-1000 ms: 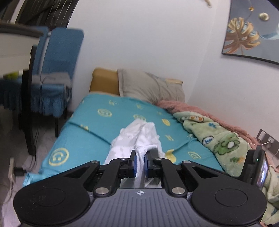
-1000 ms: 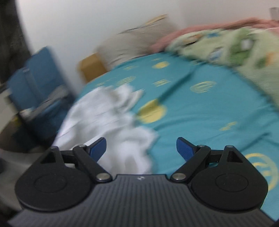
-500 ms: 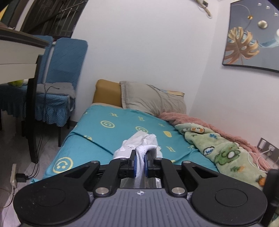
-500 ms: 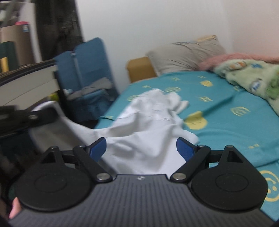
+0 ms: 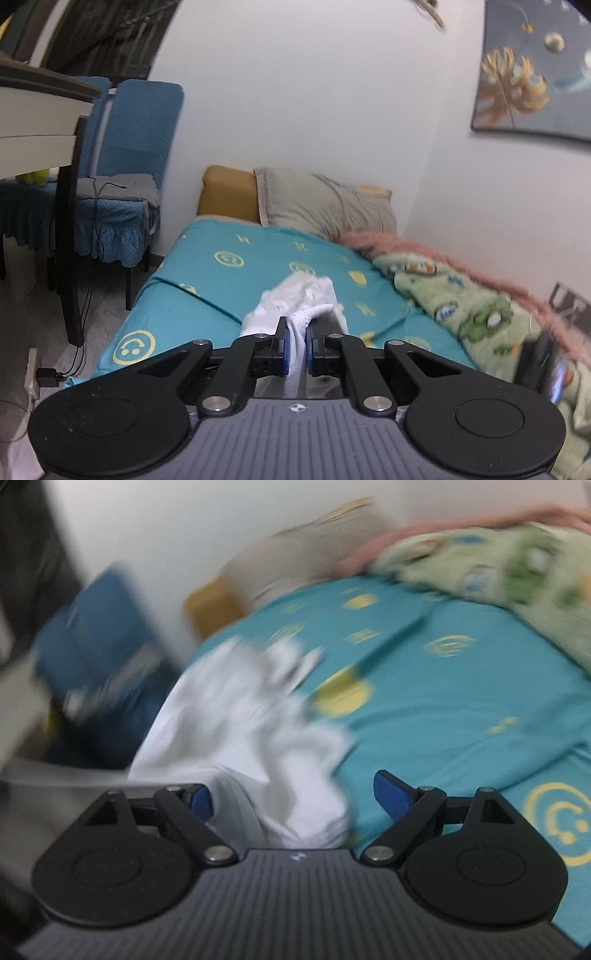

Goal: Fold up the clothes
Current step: 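Grasp the shirt with the right gripper while the left gripper holds it, then lift the shirt high with both grippers and shake it out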

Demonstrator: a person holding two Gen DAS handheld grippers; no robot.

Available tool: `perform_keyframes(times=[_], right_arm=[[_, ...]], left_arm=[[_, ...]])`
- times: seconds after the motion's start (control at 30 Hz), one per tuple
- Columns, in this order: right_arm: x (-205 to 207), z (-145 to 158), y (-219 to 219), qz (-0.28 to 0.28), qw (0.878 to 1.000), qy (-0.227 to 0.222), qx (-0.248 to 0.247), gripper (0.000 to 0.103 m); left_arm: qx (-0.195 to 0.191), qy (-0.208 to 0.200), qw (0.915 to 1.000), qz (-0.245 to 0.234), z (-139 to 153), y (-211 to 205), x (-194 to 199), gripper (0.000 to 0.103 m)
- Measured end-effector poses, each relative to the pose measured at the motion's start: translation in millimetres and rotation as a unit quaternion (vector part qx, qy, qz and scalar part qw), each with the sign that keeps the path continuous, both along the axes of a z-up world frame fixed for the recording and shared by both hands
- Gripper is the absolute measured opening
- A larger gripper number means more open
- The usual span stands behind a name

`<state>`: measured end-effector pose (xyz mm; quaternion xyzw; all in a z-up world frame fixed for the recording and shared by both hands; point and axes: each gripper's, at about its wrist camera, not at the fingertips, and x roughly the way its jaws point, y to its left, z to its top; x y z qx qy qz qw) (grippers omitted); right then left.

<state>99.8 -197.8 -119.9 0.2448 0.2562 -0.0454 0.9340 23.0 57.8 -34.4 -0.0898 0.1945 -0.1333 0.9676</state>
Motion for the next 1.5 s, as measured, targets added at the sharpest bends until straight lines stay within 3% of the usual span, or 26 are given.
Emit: perform_keyframes(times=[0.13,0.23,0.33,0.43,0.5,0.63,0.73,0.83,0.93,1.1,1.2,1.37,1.43,1.47,1.5], right_arm=[[-4,15,-32,-0.077,0.997,-0.028,-0.002,0.089],[5,9,-33,-0.065,0.997,0.018,-0.037,0.089],[15,-7,-21,-0.025,0.993,0.085,-0.08,0.088],[12,-5,-9,0.01,0.993,0.064,-0.096,0.061],[7,3,1,0.031,0.992,0.032,-0.115,0.02],[0,16,13,0.061,0.989,-0.014,-0.134,0.007],[0,18,14,0.07,0.99,-0.018,-0.121,0.006],[0,20,15,0.079,0.991,-0.023,-0.109,0.006],[0,21,17,0.084,0.991,-0.029,-0.102,0.006],[-5,26,22,0.092,0.99,-0.047,-0.095,0.006],[-8,30,22,0.085,0.99,-0.065,-0.093,0.006],[-7,29,17,0.017,0.99,-0.054,-0.129,0.008],[-5,25,12,-0.014,0.989,-0.04,-0.14,0.009],[-3,23,8,-0.029,0.989,-0.031,-0.142,0.017],[-2,21,4,-0.043,0.989,-0.023,-0.142,0.032]], left_arm=[[0.018,-0.015,0.9995,-0.022,-2,-15,-7,0.008],[0.016,-0.034,0.9992,-0.015,0,-15,-12,0.008],[-0.015,-0.037,0.9992,0.01,4,1,-10,0.008],[-0.027,-0.017,0.9991,0.026,4,12,-5,0.008],[-0.016,0.005,0.9994,0.03,-1,14,-1,0.008],[-0.005,0.068,0.9967,0.043,-13,21,15,0.01],[-0.008,0.115,0.9918,0.055,-26,33,24,0.016],[0.018,0.14,0.9883,0.057,-35,33,29,0.025],[0.057,0.144,0.9866,0.05,-42,20,31,0.047],[0.137,0.132,0.9812,0.033,-55,-13,34,0.054],[0.173,0.127,0.9746,0.065,-62,-20,37,0.056],[0.132,0.123,0.9729,0.144,-48,8,24,0.061],[0.119,0.133,0.974,0.14,-42,16,17,0.071],[0.111,0.14,0.9754,0.13,-39,18,13,0.072],[0.109,0.142,0.9762,0.123,-38,18,9,0.072]])
